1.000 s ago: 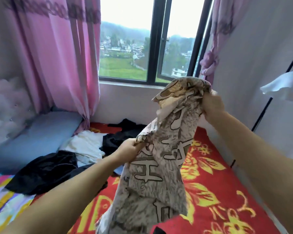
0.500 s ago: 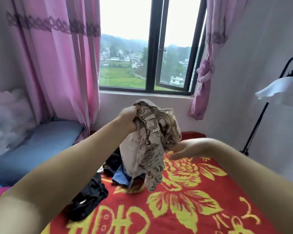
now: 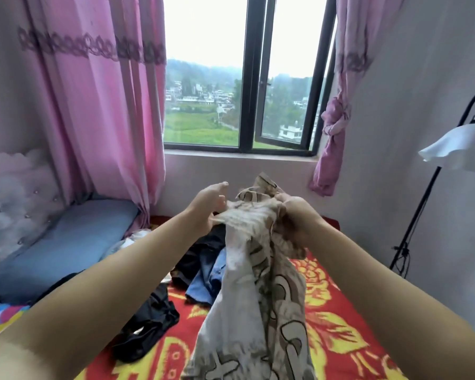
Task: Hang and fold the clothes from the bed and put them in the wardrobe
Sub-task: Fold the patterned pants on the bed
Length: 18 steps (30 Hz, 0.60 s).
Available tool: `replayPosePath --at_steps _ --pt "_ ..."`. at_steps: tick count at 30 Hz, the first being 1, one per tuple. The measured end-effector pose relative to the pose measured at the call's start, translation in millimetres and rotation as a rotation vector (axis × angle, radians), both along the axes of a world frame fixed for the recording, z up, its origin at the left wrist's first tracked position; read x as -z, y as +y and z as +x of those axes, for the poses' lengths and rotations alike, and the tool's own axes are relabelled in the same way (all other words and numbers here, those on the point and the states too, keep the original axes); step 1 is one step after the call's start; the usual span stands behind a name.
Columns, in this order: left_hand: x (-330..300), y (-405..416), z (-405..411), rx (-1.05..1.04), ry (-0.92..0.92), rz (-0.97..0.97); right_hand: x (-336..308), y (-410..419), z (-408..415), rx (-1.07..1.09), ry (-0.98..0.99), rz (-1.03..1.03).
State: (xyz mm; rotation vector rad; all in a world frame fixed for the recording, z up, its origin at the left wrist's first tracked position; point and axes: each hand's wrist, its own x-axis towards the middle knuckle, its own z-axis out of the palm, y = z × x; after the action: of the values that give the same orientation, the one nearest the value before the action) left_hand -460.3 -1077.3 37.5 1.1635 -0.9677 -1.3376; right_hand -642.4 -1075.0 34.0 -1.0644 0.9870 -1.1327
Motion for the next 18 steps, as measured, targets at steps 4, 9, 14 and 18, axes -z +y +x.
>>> replayPosePath --at_steps 4,9,14,18 --pt "1.3 31.9 -2.2 0.246 -0.207 -0.159 -21.9 -7.6 -15.4 0.05 -0.21 0.114" --pt "7.6 46.2 -13.4 0.371 -0.58 -0.546 -10.5 -32.2 -30.9 0.034 -0.199 0.108" --pt "-2.1 34.0 -32.2 0.045 -0.856 -1.22 -20.2 1.9 -22.1 -0.076 -0.042 0.125" --pt "-25.4 21.8 -44.9 -0.094 -0.864 -0.992 -23.4 17.3 -26.0 -0.195 -0.153 0.144"
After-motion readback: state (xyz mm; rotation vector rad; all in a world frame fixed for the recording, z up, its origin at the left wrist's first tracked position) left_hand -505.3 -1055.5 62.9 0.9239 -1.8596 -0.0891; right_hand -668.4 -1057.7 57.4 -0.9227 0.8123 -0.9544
